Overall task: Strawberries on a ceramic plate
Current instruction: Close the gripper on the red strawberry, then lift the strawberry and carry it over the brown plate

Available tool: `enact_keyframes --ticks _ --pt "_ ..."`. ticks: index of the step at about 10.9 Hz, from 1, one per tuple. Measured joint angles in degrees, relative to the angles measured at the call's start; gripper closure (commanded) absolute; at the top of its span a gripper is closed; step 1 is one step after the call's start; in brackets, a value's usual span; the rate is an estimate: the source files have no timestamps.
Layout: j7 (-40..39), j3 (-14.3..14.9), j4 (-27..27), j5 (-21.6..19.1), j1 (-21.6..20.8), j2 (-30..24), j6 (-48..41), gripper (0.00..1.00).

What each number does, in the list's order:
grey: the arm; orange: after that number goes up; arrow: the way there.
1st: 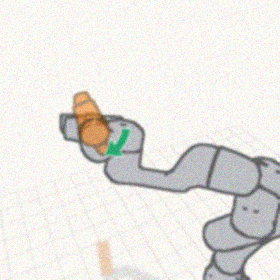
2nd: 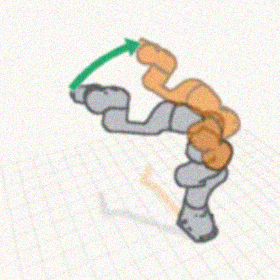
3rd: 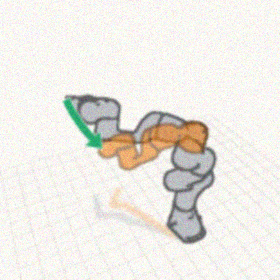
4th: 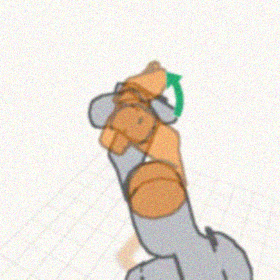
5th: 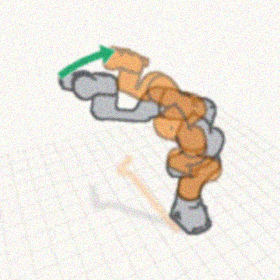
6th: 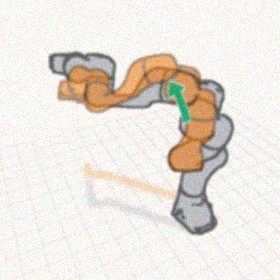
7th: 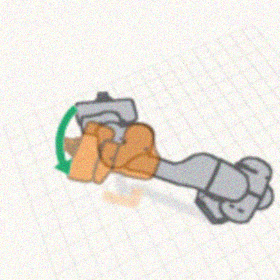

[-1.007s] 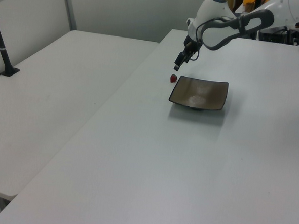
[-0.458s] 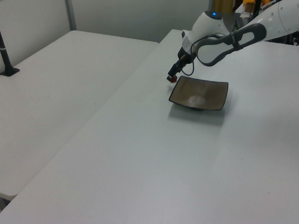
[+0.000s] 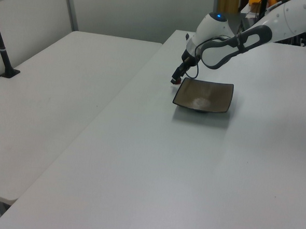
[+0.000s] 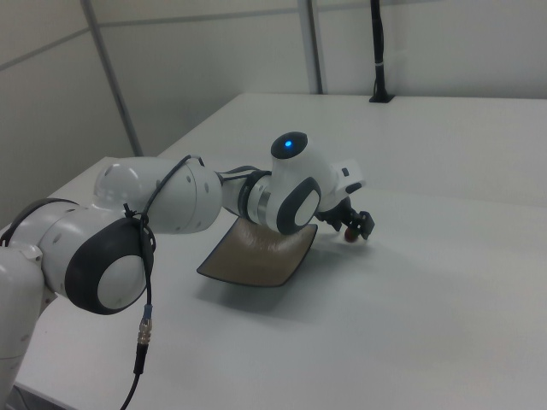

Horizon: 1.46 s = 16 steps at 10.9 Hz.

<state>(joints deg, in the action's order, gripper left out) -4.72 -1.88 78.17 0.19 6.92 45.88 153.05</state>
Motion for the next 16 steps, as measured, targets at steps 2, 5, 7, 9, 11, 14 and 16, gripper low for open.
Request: enact_keyframes --ticks 2,5,7,9,11,14,16 --pt "0.0 0.0 0.0 0.02 0.0 0.11 0.01 0.79" --pt "0.0 -0.02 -0.14 0.02 -0.02 0.11 0.16 0.89" --pt "0.0 -0.02 -0.43 0.02 0.03 0.1 0.2 0.89" --pt "0.04 -0.01 -1.93 0.01 0.27 -0.64 0.22 0.89" --pt "0.17 0.01 -2.35 0.0 0.47 -3.5 -1.72 0.89" --pt "0.31 0.02 -2.42 0.0 0.45 -9.92 -11.78 0.89" --pt "0.31 0.01 -2.41 0.0 0.28 -14.12 -20.05 0.89"
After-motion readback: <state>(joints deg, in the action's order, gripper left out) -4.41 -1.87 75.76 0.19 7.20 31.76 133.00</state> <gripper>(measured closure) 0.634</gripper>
